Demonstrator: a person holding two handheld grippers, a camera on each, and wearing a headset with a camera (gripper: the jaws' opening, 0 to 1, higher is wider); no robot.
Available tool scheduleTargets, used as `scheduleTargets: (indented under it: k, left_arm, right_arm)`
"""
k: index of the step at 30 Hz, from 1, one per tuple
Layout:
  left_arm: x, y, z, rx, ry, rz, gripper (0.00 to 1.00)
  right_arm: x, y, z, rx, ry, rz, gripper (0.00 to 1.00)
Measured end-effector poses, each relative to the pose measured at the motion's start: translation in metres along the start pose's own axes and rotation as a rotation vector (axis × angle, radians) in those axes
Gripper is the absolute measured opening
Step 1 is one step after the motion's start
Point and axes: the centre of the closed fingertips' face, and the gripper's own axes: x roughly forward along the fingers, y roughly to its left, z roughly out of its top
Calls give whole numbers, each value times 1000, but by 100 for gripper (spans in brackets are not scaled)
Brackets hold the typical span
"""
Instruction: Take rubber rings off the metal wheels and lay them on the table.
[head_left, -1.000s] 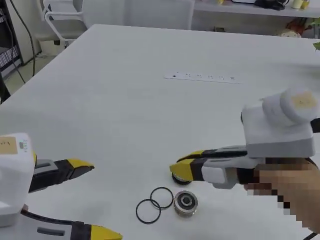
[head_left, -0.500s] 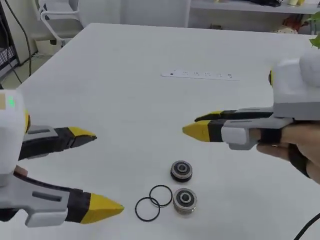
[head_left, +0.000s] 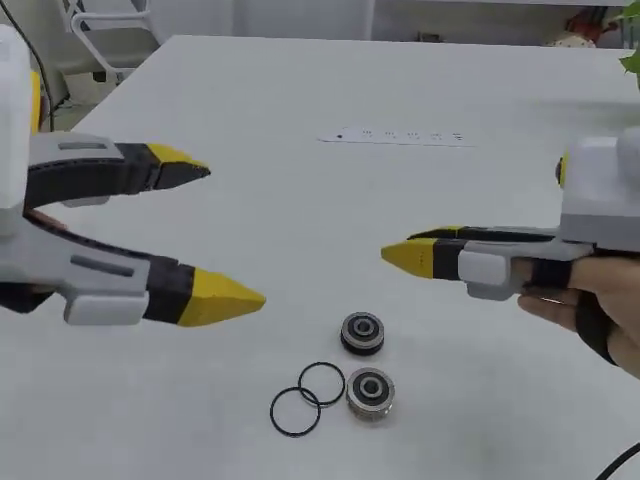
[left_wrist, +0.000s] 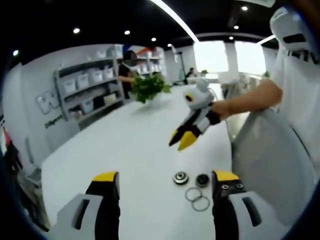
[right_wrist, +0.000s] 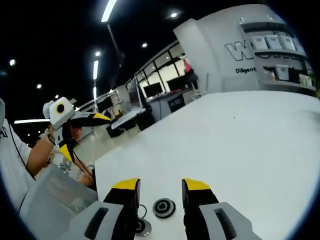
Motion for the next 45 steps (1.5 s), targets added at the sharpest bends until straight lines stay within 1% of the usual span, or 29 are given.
scheduleTargets:
  k: [1,3,5,7,8,10,14,16,17,19,21,23,25,28,31,32,35,37,41,45]
  left_arm:
    - [4,1,1,5,-1,-4,74]
    - [16,3,1,12,3,-10,72]
    - [28,3,2,22,-1,-20,72]
    - [38,3,4,16,-15,-31,71]
    - [40,3,4,15,-17,-34,70]
    - [53,3,7,14,-37,-46,69]
    - [72,2,10,18,-53,-59,66]
    - [85,1,9,25,-50,-68,63]
    - [92,0,8,40,-41,-76,62]
    - [104,-1,7,51,-35,-87,60]
    - [112,-2,7,58,-38,-95,58]
    - [120,-2,2,80,-30,-89,53]
    - [127,-3,-7,80,-19,-83,49]
    - [132,-13,-24,46,-11,-102,48]
    - [135,-23,-41,30,20,-133,43]
    - [137,-27,-48,27,34,-147,41]
    - [142,-34,-61,4,56,-168,39]
    - [145,-36,-69,14,79,-174,37]
    - [147,-38,-78,1,99,-180,34]
    - [147,-36,-80,-10,99,-173,32]
  right_arm:
    - [2,-4,-8,-10,28,-8,31]
    - [5,-6,-17,-21,61,-12,31]
    - [7,-7,-22,-34,77,-12,31]
    - [8,-9,-27,-45,95,-17,32]
    - [8,-10,-30,-56,108,-21,32]
    - [9,-11,-35,-64,125,-19,32]
    - [10,-15,-46,-78,157,-26,33]
    - [11,-16,-51,-88,172,-26,33]
    - [12,-17,-56,-95,188,-30,33]
    - [13,-17,-62,-109,209,-25,33]
    - [14,-16,-68,-125,230,-18,34]
    - [15,-15,-75,-150,260,-13,33]
    - [16,-16,-79,-166,278,-11,33]
    - [18,-14,-82,-179,284,0,33]
    - [20,-12,-83,-185,281,9,33]
    - [21,-10,-84,-184,285,14,33]
    - [23,-7,-88,-197,294,21,33]
    - [24,-6,-90,-209,299,21,33]
    - [26,-6,-89,-215,292,20,32]
    - [28,-7,-86,-210,275,12,32]
